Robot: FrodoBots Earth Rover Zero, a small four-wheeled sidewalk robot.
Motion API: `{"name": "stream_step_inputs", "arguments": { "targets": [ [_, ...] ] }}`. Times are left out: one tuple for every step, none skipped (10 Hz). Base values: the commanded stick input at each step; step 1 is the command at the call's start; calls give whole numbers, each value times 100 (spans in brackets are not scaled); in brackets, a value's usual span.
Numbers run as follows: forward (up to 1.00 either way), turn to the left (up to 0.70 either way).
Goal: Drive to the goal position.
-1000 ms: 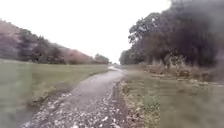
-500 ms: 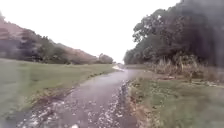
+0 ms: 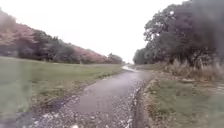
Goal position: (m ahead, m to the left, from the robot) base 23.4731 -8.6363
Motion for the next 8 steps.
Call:
{"name": "stream_step_inputs", "arguments": {
  "targets": [
    [100,0],
    [100,0],
    [100,-2],
    [100,-11],
    [100,-21],
    [100,-38],
    [100,-39],
    [100,-40]
  ]
}}
